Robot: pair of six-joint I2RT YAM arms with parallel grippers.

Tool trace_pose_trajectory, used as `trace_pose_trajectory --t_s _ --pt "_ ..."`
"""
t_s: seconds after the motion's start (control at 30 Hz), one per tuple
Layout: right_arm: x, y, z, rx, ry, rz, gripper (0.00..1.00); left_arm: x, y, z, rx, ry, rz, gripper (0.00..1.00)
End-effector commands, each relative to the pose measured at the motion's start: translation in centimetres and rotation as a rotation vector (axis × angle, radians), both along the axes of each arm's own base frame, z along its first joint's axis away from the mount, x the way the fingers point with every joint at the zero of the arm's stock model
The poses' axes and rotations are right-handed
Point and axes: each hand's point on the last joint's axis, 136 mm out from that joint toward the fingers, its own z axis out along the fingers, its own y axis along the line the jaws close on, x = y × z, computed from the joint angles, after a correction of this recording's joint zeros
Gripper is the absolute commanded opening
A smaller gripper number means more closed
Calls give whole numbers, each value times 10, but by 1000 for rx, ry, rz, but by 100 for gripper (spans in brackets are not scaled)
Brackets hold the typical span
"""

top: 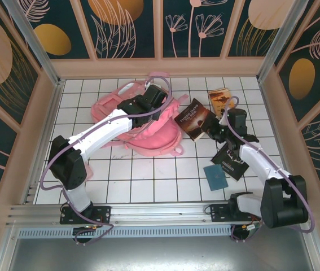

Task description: Pack books, pencil case, and school supplies into a backpack

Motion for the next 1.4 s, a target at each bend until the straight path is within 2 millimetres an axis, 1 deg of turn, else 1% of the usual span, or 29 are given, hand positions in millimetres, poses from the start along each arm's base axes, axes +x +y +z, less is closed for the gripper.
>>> trace_pose_trajectory --t_s 0.0,0.07,0.17,0.3,0.33,0.43,0.5,0.57,0.67,0.73,0.83,0.87,0.97,1.1,1.17,1.23,1.3,1.37 --pt "7 2 63 19 -191 31 10 15 -6 63 -156 -164 55 0" --pt "0 9 69 62 -183 68 10 17 -7 68 -168 -176 64 0" --pt "-11 22 65 148 -131 115 10 22 -7 80 -186 -207 86 0" --pt "-25 37 65 242 -120 160 10 28 -8 90 -195 -235 102 0" --pt "-27 39 62 253 -109 169 10 27 -9 92 -202 -236 95 0" --pt "-28 57 58 280 -92 225 10 26 -12 92 -211 -230 77 0" --pt "-26 72 62 317 -101 268 10 25 -13 91 -211 -224 69 0" --pt "-22 86 73 360 -127 307 10 23 -13 92 -217 -219 63 0" --pt "-10 107 84 379 -157 334 10 19 -13 92 -227 -211 54 0" --pt "3 118 83 382 -148 328 9 18 -12 94 -233 -211 55 0" --pt "24 139 75 385 -141 318 9 18 -11 93 -232 -211 57 0" --pt "32 148 74 384 -151 314 9 14 -8 106 -251 -229 57 0" --pt "54 171 70 386 -170 297 9 12 -3 110 -254 -236 67 0" --pt "85 190 57 439 -183 237 8 9 3 112 -250 -245 86 0" --pt "102 200 44 452 -150 211 8 7 6 114 -249 -248 91 0" --pt "113 208 35 430 -143 191 9 6 8 115 -247 -252 96 0" --pt "122 217 25 397 -131 178 13 6 10 114 -242 -253 101 0" --pt "129 224 14 379 -93 167 21 6 10 113 -240 -252 106 0"
